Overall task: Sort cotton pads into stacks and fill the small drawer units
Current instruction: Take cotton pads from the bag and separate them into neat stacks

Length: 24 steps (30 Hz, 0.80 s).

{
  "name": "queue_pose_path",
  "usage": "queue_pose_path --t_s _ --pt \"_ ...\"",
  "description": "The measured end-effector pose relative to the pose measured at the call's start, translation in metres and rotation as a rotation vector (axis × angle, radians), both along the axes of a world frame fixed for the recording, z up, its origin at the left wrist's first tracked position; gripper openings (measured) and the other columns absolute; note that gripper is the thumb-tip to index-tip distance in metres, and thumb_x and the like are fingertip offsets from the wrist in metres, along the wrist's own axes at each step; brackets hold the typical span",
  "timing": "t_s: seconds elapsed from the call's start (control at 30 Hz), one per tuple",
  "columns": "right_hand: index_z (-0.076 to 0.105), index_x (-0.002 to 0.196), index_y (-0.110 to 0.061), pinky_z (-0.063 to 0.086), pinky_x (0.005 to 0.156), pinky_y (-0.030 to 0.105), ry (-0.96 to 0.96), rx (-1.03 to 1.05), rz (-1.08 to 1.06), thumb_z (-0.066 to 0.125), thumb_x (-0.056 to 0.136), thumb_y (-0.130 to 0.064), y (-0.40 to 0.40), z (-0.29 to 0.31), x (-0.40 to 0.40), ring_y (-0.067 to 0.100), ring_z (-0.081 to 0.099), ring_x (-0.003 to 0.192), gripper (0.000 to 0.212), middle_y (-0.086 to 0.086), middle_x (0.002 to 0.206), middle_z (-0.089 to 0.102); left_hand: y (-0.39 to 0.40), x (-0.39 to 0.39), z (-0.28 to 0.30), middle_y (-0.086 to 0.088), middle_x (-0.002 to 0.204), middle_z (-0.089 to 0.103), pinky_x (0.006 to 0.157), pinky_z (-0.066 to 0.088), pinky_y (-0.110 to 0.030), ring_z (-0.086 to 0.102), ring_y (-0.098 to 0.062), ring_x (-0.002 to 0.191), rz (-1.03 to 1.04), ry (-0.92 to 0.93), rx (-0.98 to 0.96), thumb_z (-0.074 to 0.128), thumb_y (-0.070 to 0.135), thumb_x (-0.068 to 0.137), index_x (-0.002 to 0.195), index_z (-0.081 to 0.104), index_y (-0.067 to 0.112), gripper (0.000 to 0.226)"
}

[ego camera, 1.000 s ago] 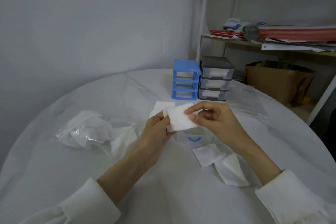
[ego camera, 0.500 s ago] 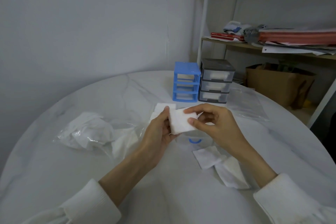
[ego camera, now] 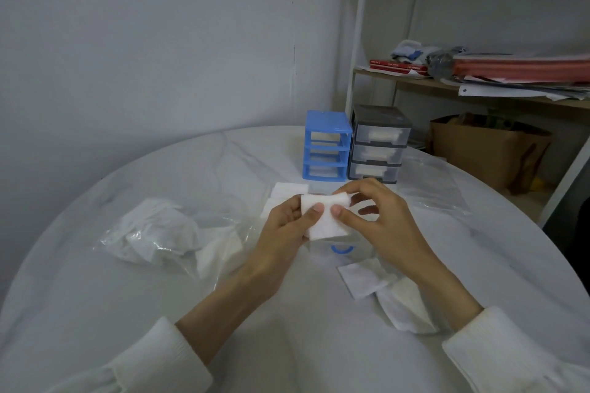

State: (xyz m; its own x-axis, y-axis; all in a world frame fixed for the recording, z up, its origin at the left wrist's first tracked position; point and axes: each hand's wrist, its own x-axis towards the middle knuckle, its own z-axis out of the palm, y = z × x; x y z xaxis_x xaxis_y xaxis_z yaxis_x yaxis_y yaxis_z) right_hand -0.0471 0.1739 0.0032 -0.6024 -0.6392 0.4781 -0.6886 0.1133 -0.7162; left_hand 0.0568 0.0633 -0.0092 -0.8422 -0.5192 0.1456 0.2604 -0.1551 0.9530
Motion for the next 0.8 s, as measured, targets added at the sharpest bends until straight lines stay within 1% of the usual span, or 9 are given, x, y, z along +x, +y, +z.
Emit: queue_pose_path --t_s 0.13,0.3,0.47,0.5,0.6,0.67,0.7,0.77,0.8 --pt "0.06 0.088 -0.026 0.048 0.076 0.013 -0.071 -0.031 0.051 0.068 0.083 -0.019 0.002 0.003 0.002 0.002 0.059 0.085 0.012 -0.014 0.09 0.064 -0.004 -0.001 -0.003 -0.008 0.093 0.069 0.07 0.052 -0.022 0.065 -0.013 0.085 0.195 0.004 -0.369 0.06 0.011 0.09 0.101 0.066 0.006 0.015" --pt "0.048 0.085 -0.033 0.047 0.074 0.015 -0.06 -0.035 0.008 0.066 0.085 -0.018 0.005 0.003 -0.003 0.006 0.059 0.081 0.023 -0.013 0.086 0.062 -0.01 -0.002 -0.006 0.004 0.092 0.066 0.069 0.048 -0.012 0.061 -0.002 0.082 0.336 0.015 -0.564 0.063 0.008 0.088 0.1 0.064 0.019 0.016" --pt "0.048 0.085 -0.028 0.04 0.064 0.003 -0.008 0.063 -0.063 0.063 0.088 -0.019 0.005 -0.002 -0.011 0.0 0.056 0.079 0.018 -0.008 0.084 0.061 -0.009 -0.002 -0.011 0.014 0.099 0.058 0.082 0.045 -0.01 0.057 -0.002 0.093 0.41 -0.015 -0.867 0.059 0.009 0.089 0.108 0.055 0.024 0.025" --pt "0.049 0.088 -0.026 0.042 0.068 0.006 -0.01 0.103 -0.064 0.062 0.088 -0.019 0.005 -0.003 -0.012 0.004 0.058 0.081 0.015 -0.005 0.084 0.063 -0.01 -0.003 -0.013 0.013 0.103 0.056 0.086 0.043 -0.012 0.055 -0.003 0.097 0.414 -0.01 -0.954 0.059 0.008 0.089 0.107 0.057 0.023 0.024" --pt "0.049 0.091 -0.027 0.043 0.091 0.034 0.088 0.229 -0.108 0.06 0.089 -0.025 0.005 -0.008 -0.015 0.011 0.06 0.082 0.012 -0.006 0.085 0.066 -0.01 -0.003 -0.018 0.008 0.119 0.053 0.096 0.029 -0.007 0.047 -0.007 0.112 0.385 -0.077 -1.203 0.056 0.012 0.091 0.107 0.062 0.019 0.018" --pt "0.047 0.092 -0.03 0.034 0.094 0.033 0.174 0.288 -0.138 0.058 0.09 -0.029 0.005 -0.009 -0.015 0.009 0.058 0.082 0.011 -0.008 0.088 0.066 -0.009 -0.002 -0.019 0.006 0.123 0.055 0.095 0.025 -0.004 0.046 -0.008 0.115 0.354 -0.086 -1.271 0.055 0.014 0.092 0.104 0.065 0.019 0.016" --pt "0.046 0.093 -0.031 0.029 0.092 0.03 0.211 0.319 -0.156 0.056 0.091 -0.031 0.005 -0.008 -0.015 0.008 0.057 0.083 0.01 -0.009 0.09 0.065 -0.009 -0.001 -0.019 0.005 0.12 0.058 0.097 0.028 -0.008 0.049 -0.01 0.114 0.335 -0.08 -1.29 0.055 0.014 0.092 0.101 0.067 0.018 0.016" --pt "0.044 0.094 -0.032 0.02 0.089 0.028 0.288 0.377 -0.199 0.052 0.093 -0.034 0.006 -0.007 -0.014 0.007 0.052 0.087 0.008 -0.012 0.091 0.059 -0.01 -0.002 -0.02 0.002 0.114 0.065 0.104 0.033 -0.026 0.056 -0.015 0.109 0.323 -0.088 -1.374 0.053 0.018 0.09 0.096 0.071 0.018 0.019" --pt "0.045 0.095 -0.033 0.018 0.089 0.029 0.319 0.397 -0.211 0.05 0.094 -0.035 0.007 -0.007 -0.015 0.007 0.049 0.09 0.007 -0.013 0.09 0.055 -0.011 -0.002 -0.02 0.002 0.114 0.066 0.109 0.027 -0.031 0.057 -0.015 0.109 0.316 -0.114 -1.416 0.049 0.022 0.089 0.097 0.071 0.018 0.024"
